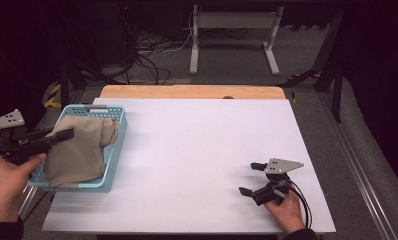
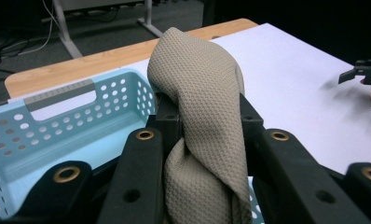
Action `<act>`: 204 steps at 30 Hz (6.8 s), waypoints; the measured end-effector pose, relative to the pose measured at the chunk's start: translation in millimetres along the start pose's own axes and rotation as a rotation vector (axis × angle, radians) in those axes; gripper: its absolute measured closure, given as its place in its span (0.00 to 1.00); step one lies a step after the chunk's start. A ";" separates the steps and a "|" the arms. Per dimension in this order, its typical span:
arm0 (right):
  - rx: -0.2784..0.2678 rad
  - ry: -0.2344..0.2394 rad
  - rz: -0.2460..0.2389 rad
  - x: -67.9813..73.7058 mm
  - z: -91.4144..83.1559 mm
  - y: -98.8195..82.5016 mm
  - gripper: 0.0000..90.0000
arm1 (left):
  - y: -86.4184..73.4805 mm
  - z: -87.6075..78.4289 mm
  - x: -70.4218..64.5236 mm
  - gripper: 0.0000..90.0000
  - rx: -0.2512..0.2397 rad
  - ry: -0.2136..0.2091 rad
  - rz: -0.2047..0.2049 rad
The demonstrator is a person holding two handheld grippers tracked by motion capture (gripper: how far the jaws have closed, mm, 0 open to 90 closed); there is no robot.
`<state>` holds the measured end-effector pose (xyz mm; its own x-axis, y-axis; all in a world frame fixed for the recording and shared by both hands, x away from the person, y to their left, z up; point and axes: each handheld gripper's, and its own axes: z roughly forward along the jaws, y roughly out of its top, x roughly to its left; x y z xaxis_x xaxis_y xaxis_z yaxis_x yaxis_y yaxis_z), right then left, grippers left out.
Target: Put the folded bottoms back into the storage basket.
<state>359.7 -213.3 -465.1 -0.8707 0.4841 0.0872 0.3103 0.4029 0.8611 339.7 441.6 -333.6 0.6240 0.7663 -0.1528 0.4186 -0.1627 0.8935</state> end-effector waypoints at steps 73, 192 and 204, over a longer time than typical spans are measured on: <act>0.005 0.004 -0.002 -0.1 0.5 0.4 0.00 | -23.9 90.9 66.0 0.35 0.201 0.344 -0.051; -0.056 0.036 -0.013 1.3 -6.6 0.2 0.00 | -64.3 175.7 -156.1 0.06 -0.031 -0.315 0.114; -0.060 0.050 -0.022 2.8 -6.3 0.3 0.00 | -83.7 195.3 -151.3 0.05 0.001 -0.320 0.073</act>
<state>355.0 -216.8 -461.5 -0.8954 0.4356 0.0916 0.2689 0.3653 0.8912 339.1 217.9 -467.8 0.8281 0.5184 -0.2134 0.3655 -0.2106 0.9067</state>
